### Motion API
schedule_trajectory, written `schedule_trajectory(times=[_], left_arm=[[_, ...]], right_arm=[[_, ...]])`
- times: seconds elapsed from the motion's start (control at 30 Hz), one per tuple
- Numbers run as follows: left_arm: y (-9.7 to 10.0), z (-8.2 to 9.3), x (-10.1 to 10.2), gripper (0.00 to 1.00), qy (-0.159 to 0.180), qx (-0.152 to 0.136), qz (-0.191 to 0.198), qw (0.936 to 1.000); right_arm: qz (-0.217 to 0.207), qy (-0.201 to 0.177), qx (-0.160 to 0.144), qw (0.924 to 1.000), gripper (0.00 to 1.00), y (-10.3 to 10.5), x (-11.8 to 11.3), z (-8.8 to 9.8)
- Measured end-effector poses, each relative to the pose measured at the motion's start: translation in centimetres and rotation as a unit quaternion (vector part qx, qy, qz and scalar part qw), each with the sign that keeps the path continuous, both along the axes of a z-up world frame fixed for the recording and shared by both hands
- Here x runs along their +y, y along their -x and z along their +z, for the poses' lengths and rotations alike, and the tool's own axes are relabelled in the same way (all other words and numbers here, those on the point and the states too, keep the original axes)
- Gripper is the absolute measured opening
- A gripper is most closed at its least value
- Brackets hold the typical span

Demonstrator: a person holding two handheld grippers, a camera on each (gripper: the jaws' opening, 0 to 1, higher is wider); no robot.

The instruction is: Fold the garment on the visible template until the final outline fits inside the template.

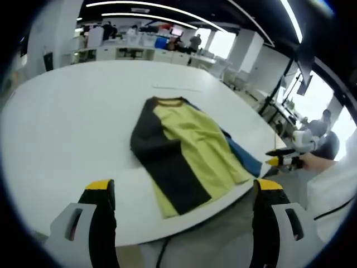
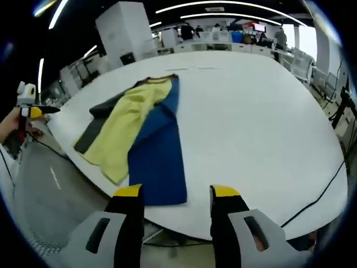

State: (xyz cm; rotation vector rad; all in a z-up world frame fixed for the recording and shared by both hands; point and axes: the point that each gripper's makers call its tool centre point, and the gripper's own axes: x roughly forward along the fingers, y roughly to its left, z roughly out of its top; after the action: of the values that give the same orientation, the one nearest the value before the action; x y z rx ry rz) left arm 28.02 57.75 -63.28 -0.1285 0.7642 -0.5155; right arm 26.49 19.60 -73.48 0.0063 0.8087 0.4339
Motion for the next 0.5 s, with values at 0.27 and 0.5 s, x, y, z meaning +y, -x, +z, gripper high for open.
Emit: schedule_trajectory(times=[0.27,0.5], left_arm=[[0.1,-0.2,0.0,1.00,-0.001,0.007,0.004,1.0000],[-0.1,-0.5,-0.2,1.00,0.000,0.011,0.006,0.9999]], right_arm=[[-0.003,0.004,0.021,0.9998,0.34,0.2,-0.3,-1.3],[0.002,0.003,0.038,0.9993,0.26,0.1,-0.1,-2.1]])
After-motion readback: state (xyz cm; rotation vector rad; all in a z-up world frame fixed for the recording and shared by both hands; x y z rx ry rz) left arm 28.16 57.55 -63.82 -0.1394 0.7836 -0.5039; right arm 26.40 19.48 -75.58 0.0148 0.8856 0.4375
